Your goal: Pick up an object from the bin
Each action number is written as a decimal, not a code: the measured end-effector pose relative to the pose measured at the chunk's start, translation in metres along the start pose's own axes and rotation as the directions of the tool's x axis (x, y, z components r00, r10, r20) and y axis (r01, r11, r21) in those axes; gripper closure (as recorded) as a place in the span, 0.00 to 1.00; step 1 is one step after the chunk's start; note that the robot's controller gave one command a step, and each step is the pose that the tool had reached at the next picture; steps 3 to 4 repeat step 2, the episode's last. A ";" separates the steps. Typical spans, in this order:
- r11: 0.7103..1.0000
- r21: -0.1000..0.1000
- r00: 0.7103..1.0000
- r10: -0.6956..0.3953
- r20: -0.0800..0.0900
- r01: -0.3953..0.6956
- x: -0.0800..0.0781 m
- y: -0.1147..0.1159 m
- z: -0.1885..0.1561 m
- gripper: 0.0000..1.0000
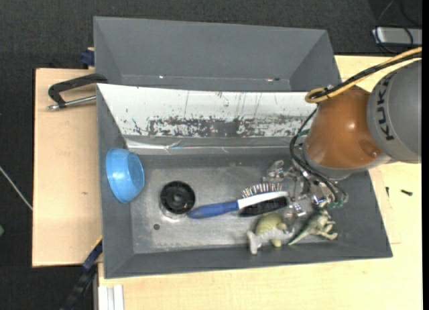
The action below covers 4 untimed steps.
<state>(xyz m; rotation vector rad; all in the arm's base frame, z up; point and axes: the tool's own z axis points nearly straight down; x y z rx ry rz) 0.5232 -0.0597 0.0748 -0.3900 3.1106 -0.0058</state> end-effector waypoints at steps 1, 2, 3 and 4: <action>1.000 0.002 1.000 0.004 -0.001 -0.004 0.001 -0.003 -0.001 1.00; 1.000 0.001 1.000 0.006 0.008 -0.006 -0.038 -0.046 -0.153 1.00; 1.000 0.001 1.000 0.006 0.008 -0.006 -0.038 -0.046 -0.153 1.00; 1.000 0.001 1.000 0.006 0.008 -0.006 -0.038 -0.046 -0.153 1.00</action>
Offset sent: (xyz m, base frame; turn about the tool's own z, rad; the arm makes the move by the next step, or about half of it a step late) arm 0.0000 0.0000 0.0000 0.0000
